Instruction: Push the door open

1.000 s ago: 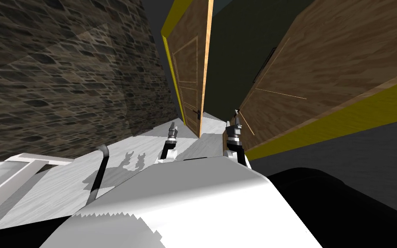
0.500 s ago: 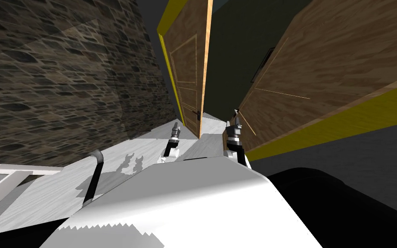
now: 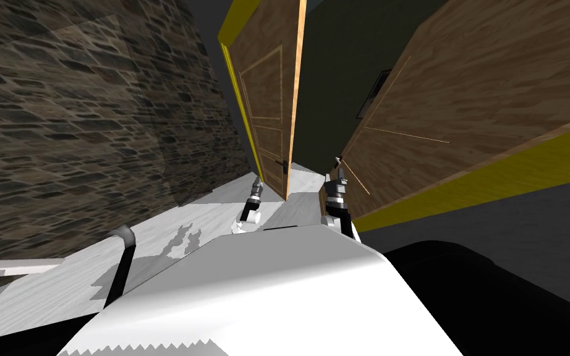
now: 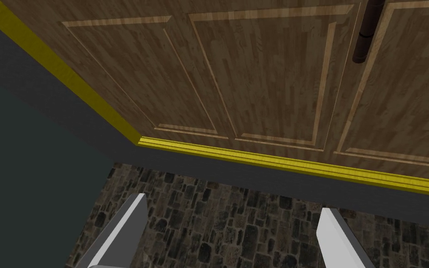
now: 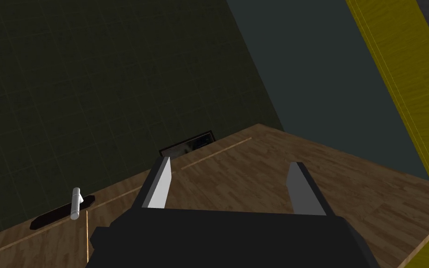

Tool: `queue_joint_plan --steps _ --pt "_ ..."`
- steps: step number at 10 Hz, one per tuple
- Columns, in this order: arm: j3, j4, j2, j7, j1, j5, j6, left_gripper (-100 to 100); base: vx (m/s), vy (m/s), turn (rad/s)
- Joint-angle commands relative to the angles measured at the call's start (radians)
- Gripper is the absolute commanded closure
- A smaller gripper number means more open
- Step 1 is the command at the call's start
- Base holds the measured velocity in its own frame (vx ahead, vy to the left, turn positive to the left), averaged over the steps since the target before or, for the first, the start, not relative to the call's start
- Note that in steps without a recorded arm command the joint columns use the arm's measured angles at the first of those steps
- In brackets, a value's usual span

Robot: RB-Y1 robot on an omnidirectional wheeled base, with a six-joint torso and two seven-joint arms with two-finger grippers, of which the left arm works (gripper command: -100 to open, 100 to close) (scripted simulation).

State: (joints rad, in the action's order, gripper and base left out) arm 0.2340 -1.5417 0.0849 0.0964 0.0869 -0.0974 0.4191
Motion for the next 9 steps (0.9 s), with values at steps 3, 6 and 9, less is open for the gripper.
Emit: queue_joint_plan --steps 3,6,9 --pt "0.030 0.085 -0.002 -0.004 -0.060 -0.019 -0.002 -100 0.073 0.091 -0.106" --pt "0.055 0.153 -0.004 -0.009 -0.107 -0.034 -0.002 -100 0.079 0.085 -0.102" --pt "0.080 0.220 -0.008 -0.013 -0.154 -0.050 -0.003 -100 0.063 0.086 -0.097"
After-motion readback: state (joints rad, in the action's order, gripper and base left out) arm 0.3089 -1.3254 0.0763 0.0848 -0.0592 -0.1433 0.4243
